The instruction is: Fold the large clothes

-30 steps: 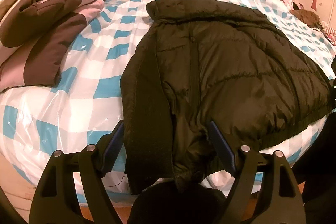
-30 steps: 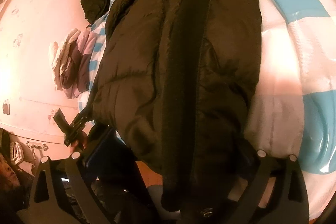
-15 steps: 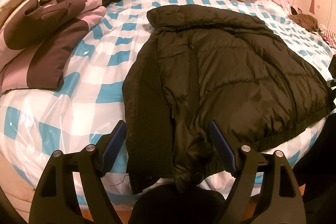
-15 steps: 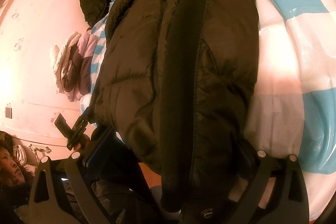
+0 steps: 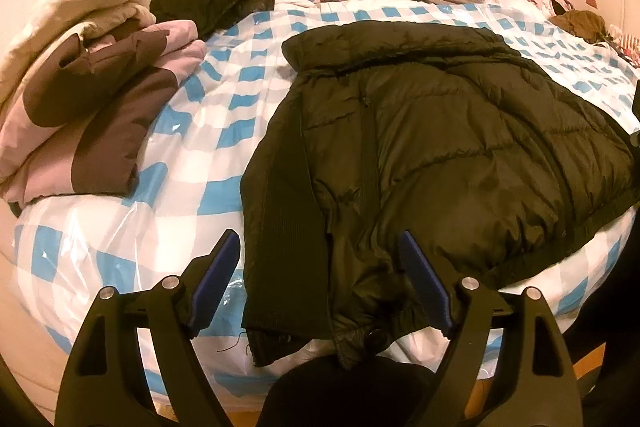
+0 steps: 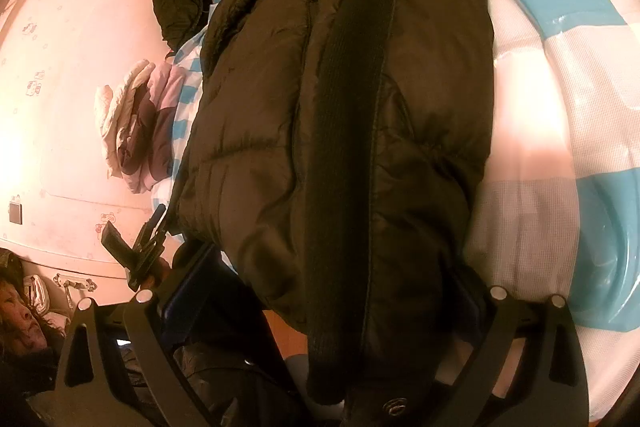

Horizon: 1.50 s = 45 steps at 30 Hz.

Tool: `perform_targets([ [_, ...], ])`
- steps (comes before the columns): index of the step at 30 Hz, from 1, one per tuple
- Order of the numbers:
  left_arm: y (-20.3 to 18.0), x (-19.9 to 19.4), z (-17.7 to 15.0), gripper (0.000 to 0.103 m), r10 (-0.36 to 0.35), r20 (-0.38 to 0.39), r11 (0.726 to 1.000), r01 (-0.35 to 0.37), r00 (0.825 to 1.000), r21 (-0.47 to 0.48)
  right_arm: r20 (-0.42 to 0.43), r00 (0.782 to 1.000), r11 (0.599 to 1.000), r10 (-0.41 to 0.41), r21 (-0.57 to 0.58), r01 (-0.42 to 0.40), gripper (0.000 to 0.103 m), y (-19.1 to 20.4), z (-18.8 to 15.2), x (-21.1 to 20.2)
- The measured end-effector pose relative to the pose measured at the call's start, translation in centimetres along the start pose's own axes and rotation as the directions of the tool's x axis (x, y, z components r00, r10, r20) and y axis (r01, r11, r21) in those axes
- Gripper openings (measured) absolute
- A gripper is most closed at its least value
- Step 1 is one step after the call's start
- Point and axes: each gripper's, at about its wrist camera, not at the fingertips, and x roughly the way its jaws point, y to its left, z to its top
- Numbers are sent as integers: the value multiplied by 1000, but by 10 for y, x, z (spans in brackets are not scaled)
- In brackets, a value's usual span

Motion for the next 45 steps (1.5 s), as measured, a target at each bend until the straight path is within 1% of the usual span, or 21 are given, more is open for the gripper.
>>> perform_targets([
  [15, 8, 1, 0, 79, -46, 13, 998, 46, 999, -36, -5, 1000, 1000, -4, 2, 4, 96, -1, 1, 0],
  [17, 14, 4, 0, 79, -110, 3, 992, 110, 994, -62, -5, 1000, 1000, -4, 2, 4, 96, -1, 1, 0],
  [19, 34, 14, 1, 83, -230, -19, 962, 224, 973, -158, -5, 1000, 1000, -7, 1, 7, 96, -2, 0, 0],
  [20, 47, 20, 0, 83, -296, -23, 930, 282, 955, -234, -4, 1000, 1000, -6, 0, 6, 96, -2, 0, 0],
  [21, 61, 29, -1, 84, -360, -24, 888, 335, 933, -314, -4, 1000, 1000, -5, 0, 5, 96, -2, 0, 0],
  [22, 80, 39, -4, 84, -438, -17, 816, 390, 899, -426, -2, 1000, 1000, -3, -1, 3, 96, -2, 0, -1],
  [23, 92, 46, -7, 84, -477, -7, 764, 411, 879, -497, -2, 1000, 1000, -1, -1, 1, 96, -2, 0, -1],
  [24, 104, 52, -10, 85, -498, -3, 723, 413, 867, -555, -2, 1000, 1000, 0, -1, 0, 96, -3, 0, -1],
  [25, 113, 56, -12, 85, -496, -9, 704, 396, 868, -590, -2, 1000, 1000, 2, -1, -2, 96, -3, -1, -2],
  [27, 122, 59, -14, 86, -470, -35, 715, 356, 882, -602, -3, 1000, 1000, 3, -3, -3, 96, -3, -1, -2],
  [29, 123, 66, -16, 87, -494, -75, 710, 351, 866, -611, -7, 1000, 1000, 2, -6, -2, 96, -1, -1, -1],
  [31, 118, 74, -16, 87, -499, -125, 721, 331, 857, -609, -8, 1000, 1000, 4, -6, -4, 96, -2, -1, -2],
  [34, 106, 87, -15, 87, -554, -165, 707, 357, 816, -610, -8, 1000, 1000, 7, -8, -7, 96, -1, -1, -2],
  [37, 88, 93, -5, 87, -581, -192, 714, 383, 791, -586, -14, 1000, 1000, 3, -11, -3, 96, 0, -2, -2],
  [38, 79, 97, -1, 87, -584, -212, 727, 387, 784, -567, -16, 1000, 1000, 1, -9, -1, 96, 2, -1, 0],
  [40, 67, 108, 3, 87, -537, -285, 784, 345, 793, -516, -19, 1000, 1000, 4, -4, -4, 96, 1, -1, 0],
  [41, 63, 112, 3, 87, -522, -311, 799, 329, 794, -503, -21, 1000, 1000, 7, -4, -7, 96, 0, 0, -1],
  [42, 62, 113, 3, 87, -520, -316, 802, 326, 794, -500, -24, 1000, 1000, 8, -4, -8, 96, 1, -1, -1],
  [43, 61, 111, 5, 85, -517, -310, 804, 329, 798, -495, -32, 999, 1000, 0, -15, 0, 96, 2, -1, -1],
  [44, 60, 109, 6, 75, -522, -297, 801, 341, 799, -492, -34, 999, 1000, -12, -29, 11, 94, 5, -2, 0],
  [45, 59, 109, 6, 52, -535, -288, 793, 354, 794, -495, -32, 999, 998, -35, -48, 33, 91, 9, -2, 1],
])
